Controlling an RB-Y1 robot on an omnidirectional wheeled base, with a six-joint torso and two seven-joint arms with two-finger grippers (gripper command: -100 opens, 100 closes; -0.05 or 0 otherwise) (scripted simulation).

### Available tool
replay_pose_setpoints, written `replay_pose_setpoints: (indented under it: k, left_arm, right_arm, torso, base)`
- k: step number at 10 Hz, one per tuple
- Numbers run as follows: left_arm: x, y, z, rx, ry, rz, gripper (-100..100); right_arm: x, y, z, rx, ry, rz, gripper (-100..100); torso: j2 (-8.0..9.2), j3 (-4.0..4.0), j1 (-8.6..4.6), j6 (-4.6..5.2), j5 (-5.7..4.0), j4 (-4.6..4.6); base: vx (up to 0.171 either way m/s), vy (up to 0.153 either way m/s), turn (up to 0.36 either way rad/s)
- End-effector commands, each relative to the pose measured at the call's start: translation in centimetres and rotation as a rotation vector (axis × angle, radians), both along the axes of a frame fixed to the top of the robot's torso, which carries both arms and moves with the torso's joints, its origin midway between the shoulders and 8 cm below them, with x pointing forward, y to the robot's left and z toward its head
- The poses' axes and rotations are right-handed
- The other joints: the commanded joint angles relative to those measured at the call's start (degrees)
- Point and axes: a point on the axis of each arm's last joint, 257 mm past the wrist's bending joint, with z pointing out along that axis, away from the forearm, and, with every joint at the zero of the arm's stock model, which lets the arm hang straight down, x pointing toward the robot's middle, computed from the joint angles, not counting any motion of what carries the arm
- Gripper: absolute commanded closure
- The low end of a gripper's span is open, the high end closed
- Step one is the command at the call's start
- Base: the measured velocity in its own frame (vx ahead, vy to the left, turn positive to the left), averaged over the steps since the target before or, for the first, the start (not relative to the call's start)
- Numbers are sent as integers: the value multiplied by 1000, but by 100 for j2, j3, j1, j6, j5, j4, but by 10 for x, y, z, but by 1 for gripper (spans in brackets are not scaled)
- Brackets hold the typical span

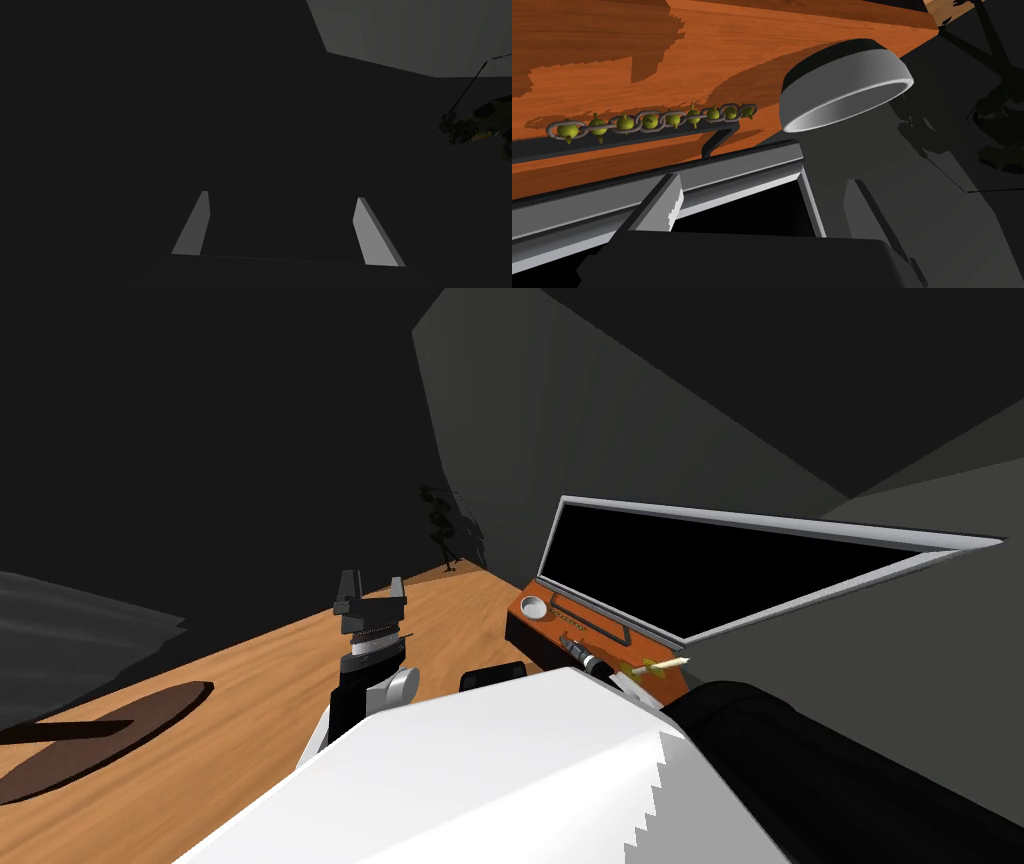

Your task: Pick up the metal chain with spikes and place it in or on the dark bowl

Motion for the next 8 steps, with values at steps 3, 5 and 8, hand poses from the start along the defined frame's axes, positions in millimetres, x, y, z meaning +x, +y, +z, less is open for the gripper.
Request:
replay_pose_setpoints:
  k: [3,5,8]
  left_arm:
    - [0,0,0,0,0,0,0]
    - [0,0,0,0,0,0,0]
    - [0,0,0,0,0,0,0]
  right_arm:
    - [-35,-35,-28,-95,108,13,-100]
    - [-55,-54,-41,-153,170,27,-100]
    - [-74,-73,-52,-207,230,42,-100]
  torso:
    - [-4,-2,0,-1,0,0]
    - [-8,-4,-4,1,0,-2]
    - [-3,-2,-2,1,0,0]
  base:
    - [32,0,151]
    - [43,-9,152]
    - [31,-7,103]
